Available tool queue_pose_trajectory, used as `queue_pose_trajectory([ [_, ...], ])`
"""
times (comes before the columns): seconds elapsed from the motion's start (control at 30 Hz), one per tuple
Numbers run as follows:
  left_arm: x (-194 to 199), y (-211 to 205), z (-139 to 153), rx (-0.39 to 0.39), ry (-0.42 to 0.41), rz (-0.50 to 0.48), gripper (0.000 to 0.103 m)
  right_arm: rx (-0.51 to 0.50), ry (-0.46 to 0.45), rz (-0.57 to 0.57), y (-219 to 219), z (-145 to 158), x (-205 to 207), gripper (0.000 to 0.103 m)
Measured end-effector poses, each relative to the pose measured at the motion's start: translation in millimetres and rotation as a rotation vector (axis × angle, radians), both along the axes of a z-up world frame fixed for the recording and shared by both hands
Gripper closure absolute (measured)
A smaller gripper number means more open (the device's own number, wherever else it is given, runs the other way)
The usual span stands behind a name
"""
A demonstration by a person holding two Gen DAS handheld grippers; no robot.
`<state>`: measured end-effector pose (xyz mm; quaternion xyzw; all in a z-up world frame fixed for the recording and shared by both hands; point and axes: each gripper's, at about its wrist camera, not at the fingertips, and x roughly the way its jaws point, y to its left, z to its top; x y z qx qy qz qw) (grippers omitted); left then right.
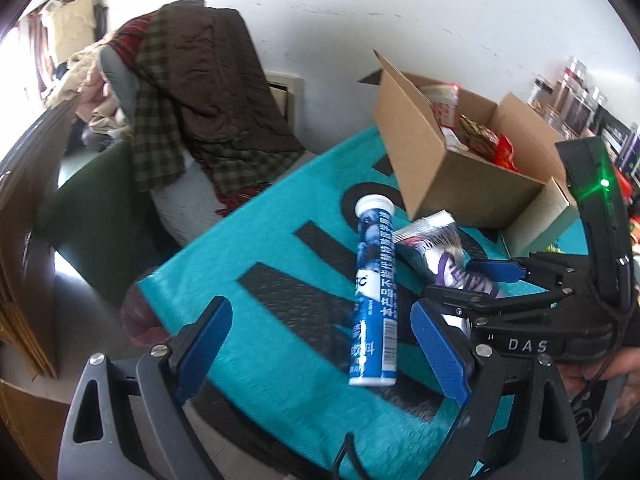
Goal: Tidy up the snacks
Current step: 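Grasp the silver-purple pouch with the right tool while the left tool grasps the blue tube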
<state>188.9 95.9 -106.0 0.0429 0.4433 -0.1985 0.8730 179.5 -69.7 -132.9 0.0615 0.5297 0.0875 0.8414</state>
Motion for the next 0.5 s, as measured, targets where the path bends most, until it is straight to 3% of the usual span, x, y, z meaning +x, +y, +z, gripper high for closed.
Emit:
queue_pose_trajectory([
  [0.07, 3.4, -8.1, -5.1, 0.000, 0.012, -0.022, 0.011, -0.021, -0.008, 0.006, -1.7, 0.9, -4.8, 0.050],
  [0.2, 13.9, -18.6, -18.7, -0.039, 0.095, -0.062, 0.043, -0.019, -0.019, 0.007, -7.1, 1.9, -14.4, 0.051],
  [0.37, 17.5, -33.3, -29.9, -0.027, 0.132, -0.089, 0.047, -0.007, -0.033, 0.019, -15.0, 1.1, -25.9, 0.051],
  [0.43, 16.0, -38.2, -30.1, -0.038, 0.136, -0.103, 0.062, 0.001, -0.034, 0.015, -19.0, 0.9, -31.2, 0.051],
  [0.47, 16.0, -40.3, -31.7, -0.053, 0.155, -0.111, 0.075, 0.005, -0.034, 0.008, -19.9, 0.6, -28.6, 0.051],
  [0.5, 15.8, -41.7, -33.0, -0.059, 0.166, -0.107, 0.075, 0.009, -0.035, 0.001, -22.6, 0.9, -31.3, 0.051],
])
